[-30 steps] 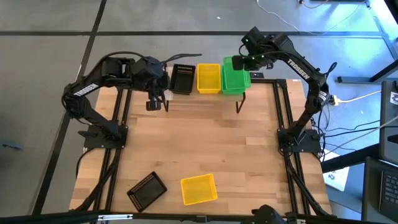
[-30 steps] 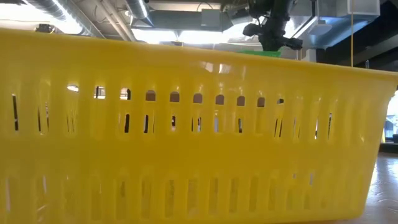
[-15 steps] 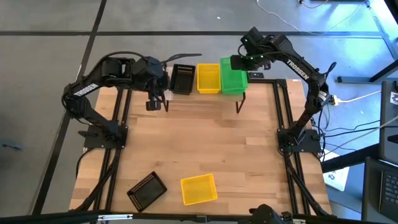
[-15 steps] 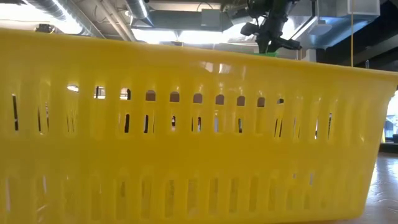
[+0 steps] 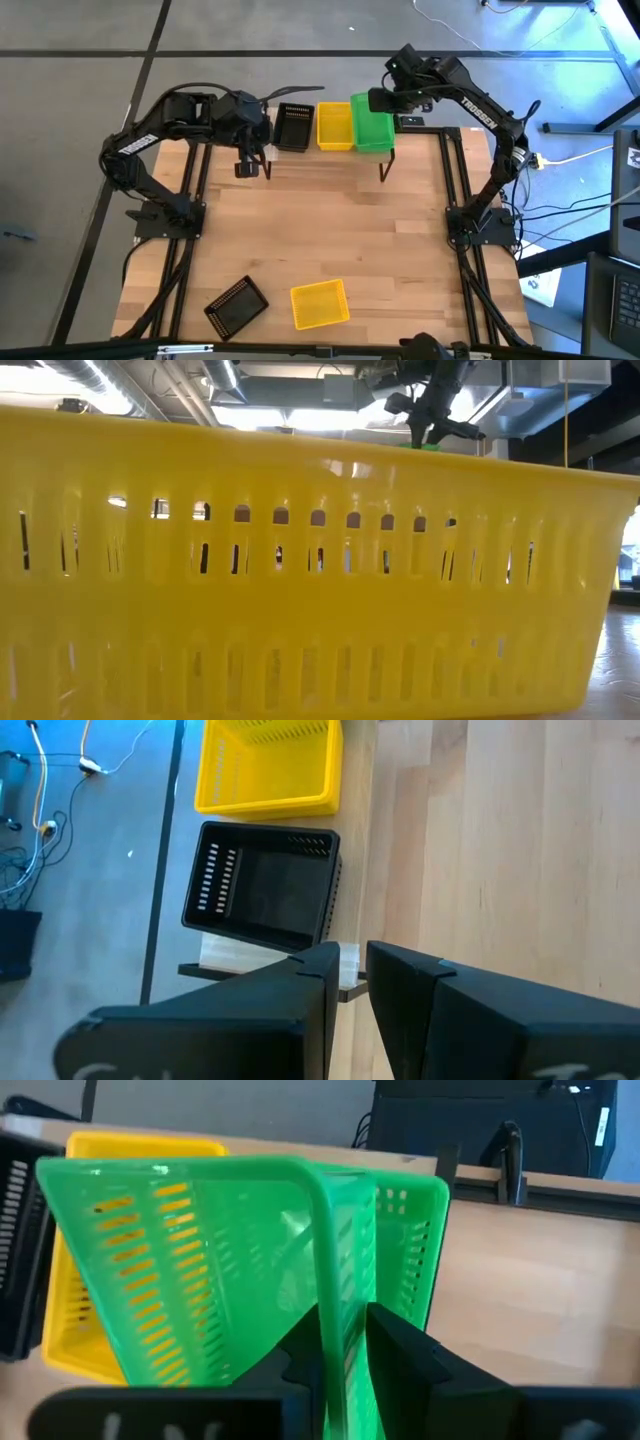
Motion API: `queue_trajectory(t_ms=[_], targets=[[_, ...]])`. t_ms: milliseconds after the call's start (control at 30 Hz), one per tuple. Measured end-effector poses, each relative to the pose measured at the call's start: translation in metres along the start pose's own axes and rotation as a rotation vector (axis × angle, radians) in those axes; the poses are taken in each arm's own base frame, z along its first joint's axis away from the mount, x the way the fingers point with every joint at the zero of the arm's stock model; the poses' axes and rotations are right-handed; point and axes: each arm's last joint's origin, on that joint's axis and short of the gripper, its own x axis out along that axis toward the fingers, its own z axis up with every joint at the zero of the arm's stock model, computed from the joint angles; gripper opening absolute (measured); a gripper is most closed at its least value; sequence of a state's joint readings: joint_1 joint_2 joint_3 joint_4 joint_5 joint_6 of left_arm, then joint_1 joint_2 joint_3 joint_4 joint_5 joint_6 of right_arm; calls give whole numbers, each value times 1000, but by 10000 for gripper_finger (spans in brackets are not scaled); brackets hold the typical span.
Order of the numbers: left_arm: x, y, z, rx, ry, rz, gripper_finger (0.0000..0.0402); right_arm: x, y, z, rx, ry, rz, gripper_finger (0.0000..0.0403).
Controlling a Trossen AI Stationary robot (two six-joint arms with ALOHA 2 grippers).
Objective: Stack baskets on shelf by color
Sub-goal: Stack the green bin on top of the other green bins on the shelf
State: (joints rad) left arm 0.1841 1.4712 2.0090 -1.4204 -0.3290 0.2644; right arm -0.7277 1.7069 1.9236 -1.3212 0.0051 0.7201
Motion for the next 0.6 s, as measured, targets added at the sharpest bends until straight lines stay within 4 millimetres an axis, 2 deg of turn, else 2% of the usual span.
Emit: queue_trajectory(t_ms=[167, 433, 600], targets=[[0, 0, 0, -2, 0, 0, 47, 0, 0, 0, -46, 0, -2, 65], [0, 0, 0, -3, 0, 0, 47, 0, 1, 2, -70, -17, 6, 22], [0, 0, 0, -3, 0, 0, 47, 0, 1, 2, -69, -18, 8, 20]])
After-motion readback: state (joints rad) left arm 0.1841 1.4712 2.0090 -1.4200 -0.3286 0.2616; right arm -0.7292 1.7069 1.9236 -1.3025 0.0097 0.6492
